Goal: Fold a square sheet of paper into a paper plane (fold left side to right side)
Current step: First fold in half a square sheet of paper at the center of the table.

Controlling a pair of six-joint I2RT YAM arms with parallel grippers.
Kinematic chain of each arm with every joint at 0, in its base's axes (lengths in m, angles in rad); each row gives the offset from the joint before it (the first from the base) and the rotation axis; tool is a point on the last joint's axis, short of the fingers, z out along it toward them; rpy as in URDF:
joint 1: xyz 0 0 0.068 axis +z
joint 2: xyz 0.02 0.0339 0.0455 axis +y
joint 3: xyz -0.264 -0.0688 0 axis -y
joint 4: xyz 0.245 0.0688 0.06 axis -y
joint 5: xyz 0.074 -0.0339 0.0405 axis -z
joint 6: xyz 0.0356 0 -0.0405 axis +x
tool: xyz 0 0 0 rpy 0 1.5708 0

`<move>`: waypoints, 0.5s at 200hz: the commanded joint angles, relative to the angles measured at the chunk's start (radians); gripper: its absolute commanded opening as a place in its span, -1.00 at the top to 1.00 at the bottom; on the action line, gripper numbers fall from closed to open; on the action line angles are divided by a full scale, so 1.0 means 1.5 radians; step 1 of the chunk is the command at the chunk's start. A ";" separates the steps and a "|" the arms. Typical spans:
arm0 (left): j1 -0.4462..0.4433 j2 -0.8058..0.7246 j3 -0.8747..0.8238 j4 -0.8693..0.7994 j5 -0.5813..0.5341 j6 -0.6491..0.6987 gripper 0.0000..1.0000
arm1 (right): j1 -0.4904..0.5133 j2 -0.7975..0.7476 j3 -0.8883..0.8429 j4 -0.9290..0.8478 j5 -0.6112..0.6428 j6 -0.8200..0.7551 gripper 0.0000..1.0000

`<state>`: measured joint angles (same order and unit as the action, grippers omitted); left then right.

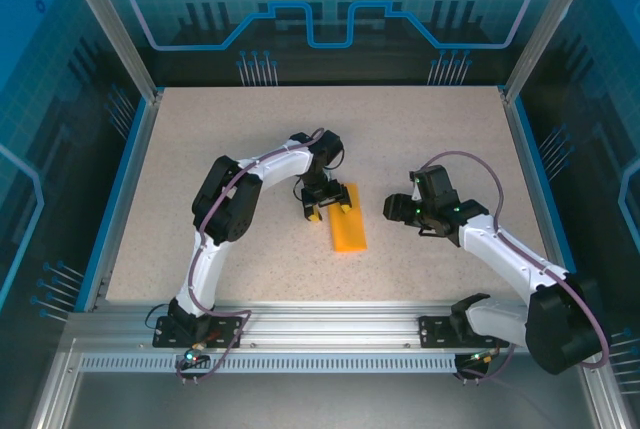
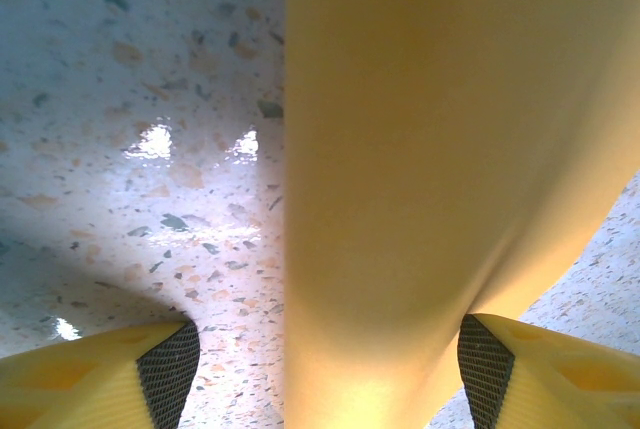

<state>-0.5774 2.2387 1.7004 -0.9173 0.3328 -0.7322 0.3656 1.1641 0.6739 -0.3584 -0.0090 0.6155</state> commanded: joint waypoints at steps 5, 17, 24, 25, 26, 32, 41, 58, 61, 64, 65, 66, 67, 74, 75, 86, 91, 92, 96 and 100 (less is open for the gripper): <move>-0.051 0.102 -0.029 0.160 0.059 0.014 -0.48 | -0.005 0.002 -0.006 0.005 -0.023 -0.007 -0.21; -0.052 0.102 -0.029 0.160 0.058 0.014 -0.48 | -0.004 0.006 -0.005 0.007 -0.027 -0.007 -0.21; -0.051 0.102 -0.029 0.160 0.058 0.014 -0.48 | -0.003 0.007 -0.005 0.008 -0.029 -0.007 -0.21; -0.052 0.102 -0.029 0.160 0.058 0.014 -0.48 | -0.002 0.008 -0.005 0.008 -0.029 -0.007 -0.21; -0.051 0.102 -0.029 0.160 0.058 0.014 -0.48 | -0.002 0.008 -0.004 0.008 -0.029 -0.007 -0.21; -0.052 0.102 -0.030 0.160 0.058 0.014 -0.48 | -0.001 0.009 -0.004 0.010 -0.031 -0.007 -0.20; -0.052 0.102 -0.029 0.159 0.058 0.015 -0.48 | 0.000 0.013 -0.003 0.013 -0.035 -0.007 -0.20; -0.052 0.102 -0.029 0.158 0.057 0.015 -0.48 | 0.003 0.022 -0.002 0.019 -0.046 -0.005 -0.18; -0.052 0.102 -0.029 0.159 0.057 0.015 -0.48 | 0.004 0.024 -0.002 0.020 -0.049 -0.005 -0.16; -0.052 0.102 -0.029 0.159 0.057 0.015 -0.48 | 0.004 0.025 -0.002 0.021 -0.052 -0.005 -0.15; -0.052 0.102 -0.029 0.159 0.057 0.015 -0.48 | 0.004 0.026 -0.002 0.022 -0.053 -0.005 -0.15; -0.051 0.102 -0.029 0.159 0.057 0.015 -0.48 | 0.004 0.026 -0.001 0.022 -0.053 -0.005 -0.14; -0.051 0.102 -0.029 0.159 0.057 0.015 -0.48 | 0.004 0.028 -0.001 0.023 -0.054 -0.005 -0.13; -0.052 0.102 -0.029 0.159 0.057 0.015 -0.48 | 0.006 0.033 0.000 0.028 -0.061 -0.004 -0.09; -0.052 0.102 -0.029 0.159 0.057 0.015 -0.47 | 0.006 0.033 0.000 0.028 -0.061 -0.004 -0.09; -0.052 0.101 -0.029 0.158 0.057 0.015 -0.47 | 0.009 0.042 0.001 0.036 -0.068 -0.001 -0.04; -0.052 0.102 -0.030 0.158 0.057 0.015 -0.48 | 0.011 0.046 0.001 0.039 -0.071 0.000 -0.04; -0.052 0.102 -0.030 0.158 0.057 0.015 -0.48 | 0.011 0.047 0.001 0.039 -0.071 0.000 -0.03; -0.052 0.102 -0.030 0.158 0.057 0.015 -0.48 | 0.013 0.050 0.001 0.041 -0.073 0.000 -0.02; -0.052 0.102 -0.030 0.158 0.057 0.015 -0.48 | 0.013 0.052 0.002 0.043 -0.073 0.001 -0.01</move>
<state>-0.5774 2.2395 1.7004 -0.9176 0.3328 -0.7319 0.3702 1.2160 0.6739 -0.3222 -0.0765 0.6167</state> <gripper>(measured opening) 0.738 0.519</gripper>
